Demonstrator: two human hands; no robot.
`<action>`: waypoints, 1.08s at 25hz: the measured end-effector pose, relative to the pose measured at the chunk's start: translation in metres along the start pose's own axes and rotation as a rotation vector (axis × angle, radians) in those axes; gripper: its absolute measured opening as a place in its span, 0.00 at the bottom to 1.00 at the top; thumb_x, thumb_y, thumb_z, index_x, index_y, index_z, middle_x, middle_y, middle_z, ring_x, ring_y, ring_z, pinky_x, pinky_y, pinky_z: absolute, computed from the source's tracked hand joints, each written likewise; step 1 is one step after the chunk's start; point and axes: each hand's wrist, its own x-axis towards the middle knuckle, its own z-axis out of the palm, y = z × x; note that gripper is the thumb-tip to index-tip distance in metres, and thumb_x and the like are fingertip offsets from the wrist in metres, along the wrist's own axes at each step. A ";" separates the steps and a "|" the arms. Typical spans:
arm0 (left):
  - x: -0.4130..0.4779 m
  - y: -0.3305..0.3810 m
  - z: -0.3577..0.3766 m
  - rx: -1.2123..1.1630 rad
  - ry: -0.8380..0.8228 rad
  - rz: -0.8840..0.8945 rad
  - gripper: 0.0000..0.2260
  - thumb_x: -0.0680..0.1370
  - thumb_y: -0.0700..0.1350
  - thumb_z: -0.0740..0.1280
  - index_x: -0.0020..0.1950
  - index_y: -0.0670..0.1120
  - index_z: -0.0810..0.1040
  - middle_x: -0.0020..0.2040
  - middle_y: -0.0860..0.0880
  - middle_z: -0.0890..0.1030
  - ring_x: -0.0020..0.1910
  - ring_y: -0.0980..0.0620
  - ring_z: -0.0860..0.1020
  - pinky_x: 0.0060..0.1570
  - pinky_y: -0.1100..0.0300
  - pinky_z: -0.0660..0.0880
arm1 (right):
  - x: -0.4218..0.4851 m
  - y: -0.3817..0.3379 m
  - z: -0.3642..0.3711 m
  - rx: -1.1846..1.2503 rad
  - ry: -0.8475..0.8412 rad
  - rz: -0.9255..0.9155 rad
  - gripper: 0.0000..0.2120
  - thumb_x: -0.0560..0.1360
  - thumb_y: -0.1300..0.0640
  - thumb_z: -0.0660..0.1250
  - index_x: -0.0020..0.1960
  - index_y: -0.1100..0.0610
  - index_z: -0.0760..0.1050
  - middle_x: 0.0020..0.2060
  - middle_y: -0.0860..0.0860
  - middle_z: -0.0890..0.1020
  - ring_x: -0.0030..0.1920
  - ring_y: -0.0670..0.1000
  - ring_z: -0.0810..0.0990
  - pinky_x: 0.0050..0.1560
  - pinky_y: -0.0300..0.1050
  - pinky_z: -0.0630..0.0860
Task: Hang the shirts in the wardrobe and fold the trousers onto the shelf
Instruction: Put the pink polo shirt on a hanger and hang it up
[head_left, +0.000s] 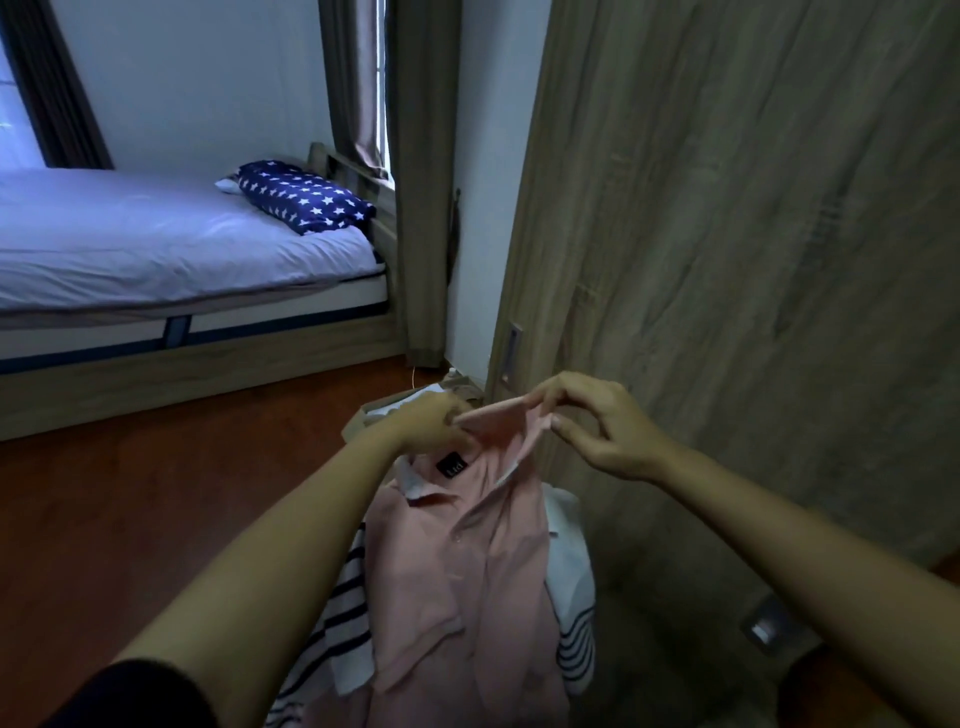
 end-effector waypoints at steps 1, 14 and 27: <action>0.000 -0.002 0.001 -0.007 0.083 -0.032 0.09 0.72 0.46 0.70 0.51 0.47 0.80 0.50 0.46 0.81 0.50 0.46 0.78 0.49 0.56 0.75 | -0.005 0.003 -0.004 -0.029 0.004 0.024 0.05 0.72 0.63 0.60 0.43 0.62 0.75 0.47 0.53 0.81 0.48 0.47 0.79 0.50 0.42 0.76; -0.024 0.031 -0.025 0.152 0.444 0.080 0.11 0.74 0.55 0.66 0.51 0.54 0.84 0.43 0.50 0.84 0.47 0.50 0.78 0.47 0.53 0.71 | 0.026 -0.022 0.052 -0.688 -0.056 0.316 0.15 0.77 0.57 0.58 0.63 0.55 0.72 0.55 0.54 0.74 0.50 0.58 0.76 0.44 0.51 0.74; -0.059 -0.006 -0.037 -0.087 0.160 -0.267 0.10 0.71 0.37 0.70 0.50 0.47 0.81 0.47 0.47 0.82 0.45 0.51 0.79 0.42 0.62 0.75 | -0.003 -0.033 0.004 -0.714 -0.215 0.705 0.14 0.76 0.59 0.59 0.59 0.53 0.76 0.55 0.56 0.69 0.57 0.61 0.74 0.50 0.51 0.71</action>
